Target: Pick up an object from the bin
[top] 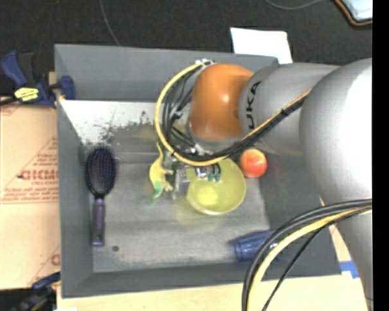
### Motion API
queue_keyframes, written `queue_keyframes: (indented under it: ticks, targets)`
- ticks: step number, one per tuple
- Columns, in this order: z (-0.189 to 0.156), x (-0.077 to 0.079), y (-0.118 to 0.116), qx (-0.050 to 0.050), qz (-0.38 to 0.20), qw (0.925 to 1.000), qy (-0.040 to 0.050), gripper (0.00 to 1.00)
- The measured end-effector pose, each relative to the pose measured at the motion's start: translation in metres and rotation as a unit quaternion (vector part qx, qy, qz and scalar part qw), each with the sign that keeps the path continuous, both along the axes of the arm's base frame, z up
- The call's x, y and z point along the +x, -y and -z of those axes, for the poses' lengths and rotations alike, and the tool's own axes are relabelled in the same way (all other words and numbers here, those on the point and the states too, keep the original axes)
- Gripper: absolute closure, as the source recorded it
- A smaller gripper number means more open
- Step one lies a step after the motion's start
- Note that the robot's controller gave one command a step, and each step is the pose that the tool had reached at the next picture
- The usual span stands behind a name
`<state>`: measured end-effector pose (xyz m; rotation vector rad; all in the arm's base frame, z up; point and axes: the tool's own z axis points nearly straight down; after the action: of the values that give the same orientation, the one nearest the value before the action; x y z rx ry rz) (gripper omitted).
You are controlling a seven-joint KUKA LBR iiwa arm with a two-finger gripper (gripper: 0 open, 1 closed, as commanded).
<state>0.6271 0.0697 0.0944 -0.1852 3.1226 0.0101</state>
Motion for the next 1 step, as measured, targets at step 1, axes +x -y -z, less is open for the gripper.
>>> queue_keyframes:
  ticks: [1]
  targets:
    - [0.0186, 0.0267, 0.0109, -0.002, -0.178, 0.9841, 0.0059, 1.0]
